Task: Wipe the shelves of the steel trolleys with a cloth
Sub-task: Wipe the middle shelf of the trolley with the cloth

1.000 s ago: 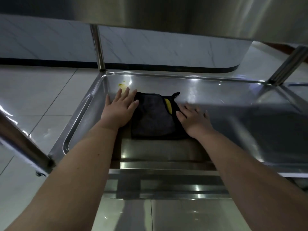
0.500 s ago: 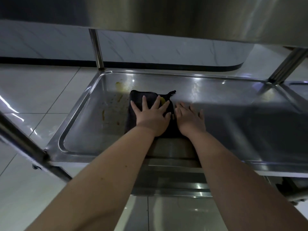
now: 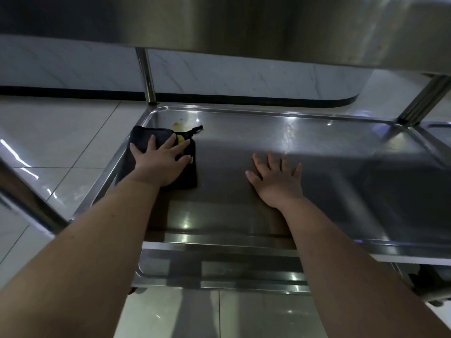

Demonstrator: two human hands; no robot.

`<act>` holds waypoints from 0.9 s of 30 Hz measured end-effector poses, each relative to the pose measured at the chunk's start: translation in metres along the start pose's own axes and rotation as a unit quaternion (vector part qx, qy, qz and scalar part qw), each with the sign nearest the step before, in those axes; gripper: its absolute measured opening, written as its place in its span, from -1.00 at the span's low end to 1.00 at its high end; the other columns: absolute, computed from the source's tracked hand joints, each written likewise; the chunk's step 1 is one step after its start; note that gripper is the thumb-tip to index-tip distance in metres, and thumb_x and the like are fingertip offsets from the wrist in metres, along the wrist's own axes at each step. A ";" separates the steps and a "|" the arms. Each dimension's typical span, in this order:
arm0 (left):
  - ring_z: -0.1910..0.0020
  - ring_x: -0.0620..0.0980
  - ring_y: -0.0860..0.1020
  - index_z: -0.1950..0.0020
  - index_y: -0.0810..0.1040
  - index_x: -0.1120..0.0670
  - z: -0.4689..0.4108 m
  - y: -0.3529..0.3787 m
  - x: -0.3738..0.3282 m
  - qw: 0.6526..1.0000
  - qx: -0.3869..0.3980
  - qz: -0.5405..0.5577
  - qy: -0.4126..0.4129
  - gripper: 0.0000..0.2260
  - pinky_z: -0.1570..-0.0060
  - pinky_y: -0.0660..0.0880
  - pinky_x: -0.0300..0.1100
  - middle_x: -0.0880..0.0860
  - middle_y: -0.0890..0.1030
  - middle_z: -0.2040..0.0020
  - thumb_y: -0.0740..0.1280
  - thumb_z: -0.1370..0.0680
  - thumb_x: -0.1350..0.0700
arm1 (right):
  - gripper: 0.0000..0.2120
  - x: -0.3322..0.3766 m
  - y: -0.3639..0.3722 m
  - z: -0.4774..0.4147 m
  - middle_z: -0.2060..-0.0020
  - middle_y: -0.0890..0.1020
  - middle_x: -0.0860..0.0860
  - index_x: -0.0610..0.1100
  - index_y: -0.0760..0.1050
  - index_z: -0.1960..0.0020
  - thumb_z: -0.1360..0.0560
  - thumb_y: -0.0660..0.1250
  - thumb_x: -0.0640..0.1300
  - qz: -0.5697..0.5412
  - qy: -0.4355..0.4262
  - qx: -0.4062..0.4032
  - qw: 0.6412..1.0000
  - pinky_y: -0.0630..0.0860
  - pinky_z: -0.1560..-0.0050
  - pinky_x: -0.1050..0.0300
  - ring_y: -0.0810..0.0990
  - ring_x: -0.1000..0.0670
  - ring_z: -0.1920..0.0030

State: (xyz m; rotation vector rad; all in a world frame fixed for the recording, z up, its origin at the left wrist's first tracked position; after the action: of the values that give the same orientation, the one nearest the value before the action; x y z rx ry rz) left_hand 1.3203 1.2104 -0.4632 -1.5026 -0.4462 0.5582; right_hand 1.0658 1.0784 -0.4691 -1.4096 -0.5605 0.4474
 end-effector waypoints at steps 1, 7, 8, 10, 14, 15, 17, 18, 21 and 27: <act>-0.56 0.19 -0.12 -0.49 -0.06 -0.42 -0.001 0.000 -0.011 1.000 -0.008 0.006 0.003 -0.52 -0.30 -0.24 0.49 -0.21 -0.06 -0.59 -0.08 -0.57 -0.34 | -0.42 0.000 0.001 0.000 -0.59 -0.14 0.02 0.24 -0.14 -0.56 -0.58 -0.17 0.34 0.001 0.003 -0.003 1.000 -0.31 -0.44 -0.36 -0.24 -0.19 -0.56; -0.56 0.22 -0.16 -0.51 -0.05 -0.37 0.000 0.004 -0.114 0.995 -0.003 0.005 0.102 -0.53 -0.30 -0.24 0.51 -0.20 -0.08 -0.59 -0.08 -0.59 -0.30 | -0.51 -0.004 0.002 -0.002 -0.59 -0.11 0.10 0.29 -0.10 -0.55 -0.63 -0.20 0.24 -0.017 0.021 -0.015 1.000 -0.29 -0.46 -0.33 -0.21 -0.14 -0.57; -0.56 0.21 -0.16 -0.51 -0.05 -0.37 0.001 0.005 -0.123 0.994 -0.005 0.006 0.112 -0.53 -0.30 -0.25 0.51 -0.20 -0.08 -0.59 -0.08 -0.59 -0.30 | -0.52 -0.004 0.003 -0.003 -0.59 -0.11 0.11 0.29 -0.10 -0.55 -0.63 -0.19 0.23 -0.016 0.022 -0.018 0.999 -0.29 -0.45 -0.33 -0.21 -0.14 -0.57; -0.56 0.20 -0.17 -0.51 -0.05 -0.38 0.000 0.006 -0.125 0.993 -0.012 0.011 0.117 -0.53 -0.31 -0.26 0.49 -0.20 -0.09 -0.59 -0.09 -0.59 -0.30 | -0.52 -0.005 0.003 -0.008 -0.59 -0.11 0.11 0.30 -0.10 -0.54 -0.63 -0.18 0.24 -0.017 0.023 -0.009 1.000 -0.29 -0.44 -0.33 -0.21 -0.13 -0.57; -0.56 0.19 -0.17 -0.51 -0.04 -0.39 0.000 0.006 -0.118 0.993 -0.021 0.024 0.117 -0.53 -0.34 -0.28 0.46 -0.18 -0.07 -0.59 -0.10 -0.59 -0.32 | -0.48 -0.010 -0.010 -0.031 -0.59 -0.11 0.13 0.27 -0.08 -0.55 -0.61 -0.15 0.30 -0.026 0.005 0.025 0.999 -0.21 -0.41 -0.43 -0.20 -0.20 -0.56; -0.56 0.19 -0.17 -0.51 -0.04 -0.39 0.000 0.007 -0.119 0.992 -0.023 0.024 0.118 -0.52 -0.34 -0.28 0.46 -0.18 -0.07 -0.59 -0.10 -0.58 -0.33 | -0.46 -0.012 -0.014 -0.038 -0.58 -0.08 0.13 0.25 -0.07 -0.56 -0.61 -0.13 0.30 -0.027 -0.006 0.024 0.999 -0.14 -0.41 -0.43 -0.19 -0.23 -0.55; -0.56 0.20 -0.17 -0.51 -0.04 -0.38 -0.001 0.008 -0.120 0.992 -0.029 0.019 0.120 -0.52 -0.32 -0.30 0.46 -0.18 -0.07 -0.59 -0.10 -0.58 -0.33 | -0.44 -0.015 -0.017 -0.049 -0.58 -0.06 0.12 0.23 -0.08 -0.56 -0.61 -0.11 0.31 -0.035 -0.011 0.025 0.999 -0.09 -0.43 -0.38 -0.18 -0.28 -0.54; -0.56 0.20 -0.17 -0.51 -0.04 -0.38 -0.003 0.009 -0.120 0.992 -0.031 0.017 0.121 -0.52 -0.32 -0.30 0.46 -0.18 -0.07 -0.59 -0.10 -0.58 -0.33 | -0.43 -0.016 -0.016 -0.053 -0.59 -0.07 0.13 0.23 -0.10 -0.56 -0.60 -0.12 0.33 -0.030 -0.003 0.023 0.999 -0.09 -0.44 -0.40 -0.19 -0.30 -0.54; -0.56 0.19 -0.17 -0.50 -0.06 -0.39 -0.012 0.013 -0.120 0.992 -0.031 0.017 0.118 -0.51 -0.31 -0.30 0.47 -0.18 -0.08 -0.59 -0.11 -0.57 -0.33 | -0.41 -0.015 -0.008 -0.057 -0.58 -0.11 0.17 0.28 -0.15 -0.55 -0.56 -0.19 0.38 0.027 0.019 -0.004 0.999 -0.07 -0.37 -0.53 -0.17 -0.30 -0.54; -0.56 0.17 -0.18 -0.51 -0.08 -0.37 -0.051 0.006 -0.133 0.994 0.008 0.008 0.112 -0.53 -0.32 -0.28 0.47 -0.17 -0.12 -0.59 -0.09 -0.60 -0.29 | -0.44 -0.020 -0.004 -0.062 -0.58 -0.12 0.17 0.30 -0.19 -0.53 -0.56 -0.22 0.36 0.039 0.008 -0.020 0.999 -0.06 -0.34 -0.57 -0.13 -0.28 -0.55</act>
State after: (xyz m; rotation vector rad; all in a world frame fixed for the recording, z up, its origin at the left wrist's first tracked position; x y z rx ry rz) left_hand 1.2441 1.0904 -0.4619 -1.5336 -0.2555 0.3983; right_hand 1.0876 1.0172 -0.4720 -1.4755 -0.5062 0.4894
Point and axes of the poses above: each hand's wrist, its own z-axis away from the middle knuckle, its own y-axis out of the palm, x = y × z, the point moved 1 cm from there along -z, towards the middle knuckle
